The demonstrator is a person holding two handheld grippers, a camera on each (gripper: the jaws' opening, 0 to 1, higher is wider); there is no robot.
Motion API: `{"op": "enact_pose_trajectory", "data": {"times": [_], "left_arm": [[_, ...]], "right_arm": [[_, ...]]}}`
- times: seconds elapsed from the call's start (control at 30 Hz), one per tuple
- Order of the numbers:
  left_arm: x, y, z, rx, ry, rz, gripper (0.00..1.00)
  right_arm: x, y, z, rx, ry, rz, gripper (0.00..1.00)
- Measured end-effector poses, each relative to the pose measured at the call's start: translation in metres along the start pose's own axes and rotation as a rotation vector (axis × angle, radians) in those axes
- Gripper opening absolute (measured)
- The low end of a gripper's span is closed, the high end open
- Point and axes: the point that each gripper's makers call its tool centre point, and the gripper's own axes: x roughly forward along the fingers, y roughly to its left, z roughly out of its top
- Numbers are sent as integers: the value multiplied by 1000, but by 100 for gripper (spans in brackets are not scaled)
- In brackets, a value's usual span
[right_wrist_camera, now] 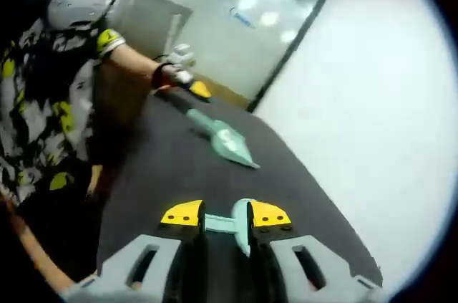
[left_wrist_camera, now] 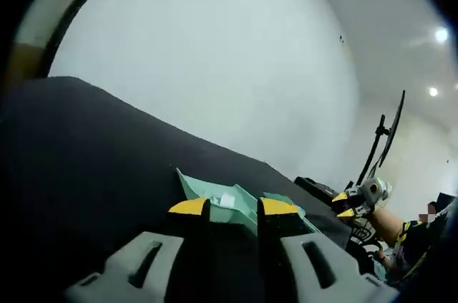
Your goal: Pick up the broom and sweep the trash on the tabletop into the dustpan.
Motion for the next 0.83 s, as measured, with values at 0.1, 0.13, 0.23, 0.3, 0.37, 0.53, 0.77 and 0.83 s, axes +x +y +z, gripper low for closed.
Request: {"op": "enact_pose_trajectory", "data": {"times": [0.1, 0.13, 0.23, 0.3, 0.37, 0.53, 0.77, 0.83], "left_arm": [[2, 0, 10, 80, -46, 31, 24], [2, -1, 13, 109, -59, 43, 24], [6, 4, 29, 216, -127, 82, 25], [8, -5, 36, 318, -184, 90, 26], [10, -6, 41, 411, -207, 120, 28], [23, 15, 61, 446, -284, 174, 38], [23, 39, 61, 463, -344, 187, 54], [22, 44, 57, 436, -336, 182, 51]], "right_arm": [[2, -26, -9, 185, -10, -223, 22], [2, -30, -11, 220, -11, -289, 23], [-1, -45, -8, 413, -113, -510, 23], [1, -47, 1, 485, -216, -574, 23], [7, -51, -11, 463, -155, -621, 22], [3, -81, -53, 563, -43, -726, 22], [-5, -85, -67, 583, -117, -760, 27], [-12, -89, -58, 600, -176, -762, 35]]}}
